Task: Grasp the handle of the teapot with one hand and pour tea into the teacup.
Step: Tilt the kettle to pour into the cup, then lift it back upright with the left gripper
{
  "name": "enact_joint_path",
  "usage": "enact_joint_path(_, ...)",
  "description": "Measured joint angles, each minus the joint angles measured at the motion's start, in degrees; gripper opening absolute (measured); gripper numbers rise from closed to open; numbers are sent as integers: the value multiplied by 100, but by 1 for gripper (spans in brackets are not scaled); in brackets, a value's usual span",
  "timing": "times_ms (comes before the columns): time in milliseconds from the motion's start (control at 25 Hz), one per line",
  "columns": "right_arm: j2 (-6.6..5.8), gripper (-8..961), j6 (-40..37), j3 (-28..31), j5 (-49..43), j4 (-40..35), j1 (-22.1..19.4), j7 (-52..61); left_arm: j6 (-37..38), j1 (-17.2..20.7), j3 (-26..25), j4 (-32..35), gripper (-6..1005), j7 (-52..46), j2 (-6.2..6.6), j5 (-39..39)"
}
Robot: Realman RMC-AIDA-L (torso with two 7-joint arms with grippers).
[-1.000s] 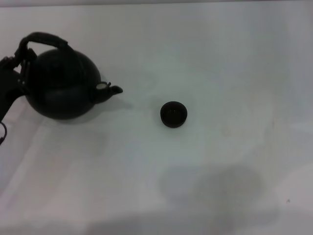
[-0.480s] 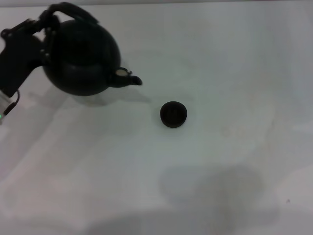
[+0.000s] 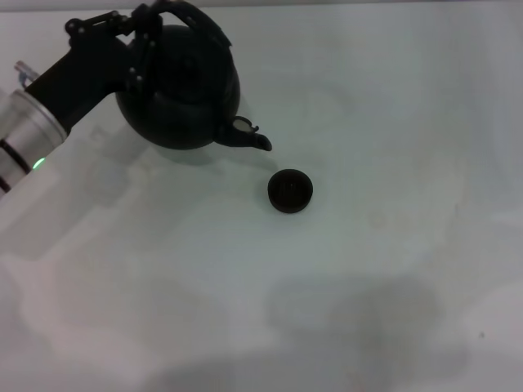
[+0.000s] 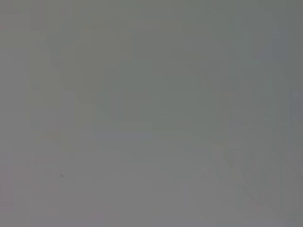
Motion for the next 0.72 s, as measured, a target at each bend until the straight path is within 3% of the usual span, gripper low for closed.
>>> enact_joint_path(280, 0, 855, 0, 3, 8, 0, -33, 80, 423, -156, 42, 202, 145, 180, -66, 460)
enact_joint_path(720, 0, 855, -6, 3, 10, 0, -61, 180, 752, -272, 409, 529, 140, 301, -60, 644)
